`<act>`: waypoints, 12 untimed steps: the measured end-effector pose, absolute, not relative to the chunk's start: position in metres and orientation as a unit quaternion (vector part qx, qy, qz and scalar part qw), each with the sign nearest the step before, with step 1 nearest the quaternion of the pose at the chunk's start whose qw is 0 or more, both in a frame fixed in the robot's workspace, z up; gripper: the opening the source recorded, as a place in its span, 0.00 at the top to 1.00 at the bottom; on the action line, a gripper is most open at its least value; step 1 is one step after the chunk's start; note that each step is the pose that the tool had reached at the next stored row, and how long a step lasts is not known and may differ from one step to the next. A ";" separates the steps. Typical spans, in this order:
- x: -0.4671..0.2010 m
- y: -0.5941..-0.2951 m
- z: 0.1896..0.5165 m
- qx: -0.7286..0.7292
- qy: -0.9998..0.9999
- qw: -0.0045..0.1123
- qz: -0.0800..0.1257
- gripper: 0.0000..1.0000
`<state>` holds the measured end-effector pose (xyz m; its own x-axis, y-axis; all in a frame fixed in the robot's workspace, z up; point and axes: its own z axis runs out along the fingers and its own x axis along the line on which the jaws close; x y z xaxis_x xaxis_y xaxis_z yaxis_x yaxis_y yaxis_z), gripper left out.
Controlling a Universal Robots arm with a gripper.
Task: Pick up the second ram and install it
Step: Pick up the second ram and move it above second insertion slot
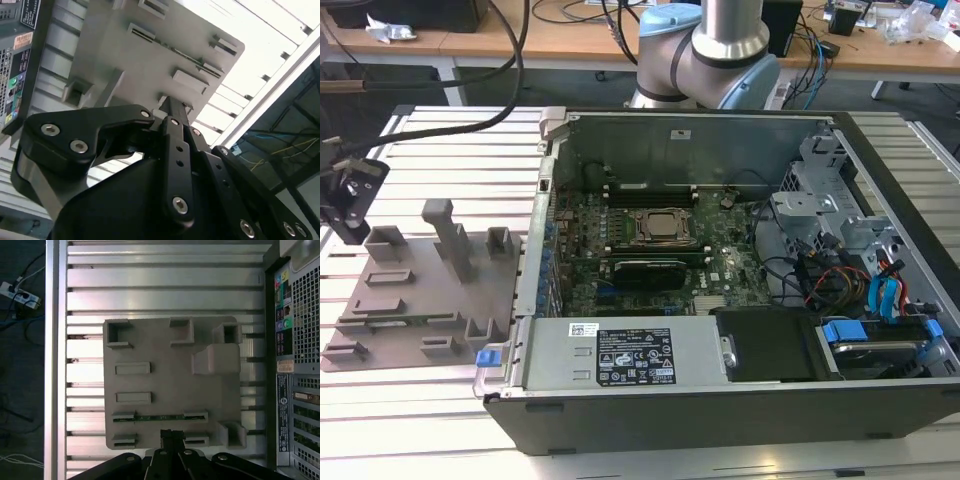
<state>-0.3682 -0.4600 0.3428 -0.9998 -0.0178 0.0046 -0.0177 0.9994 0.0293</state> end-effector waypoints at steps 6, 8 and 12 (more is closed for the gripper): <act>-0.368 -0.460 0.343 0.120 -0.993 0.004 -0.014 0.90; -0.368 -0.460 0.343 0.163 -0.986 0.005 -0.014 0.90; -0.368 -0.460 0.343 0.234 -0.972 0.006 -0.014 0.90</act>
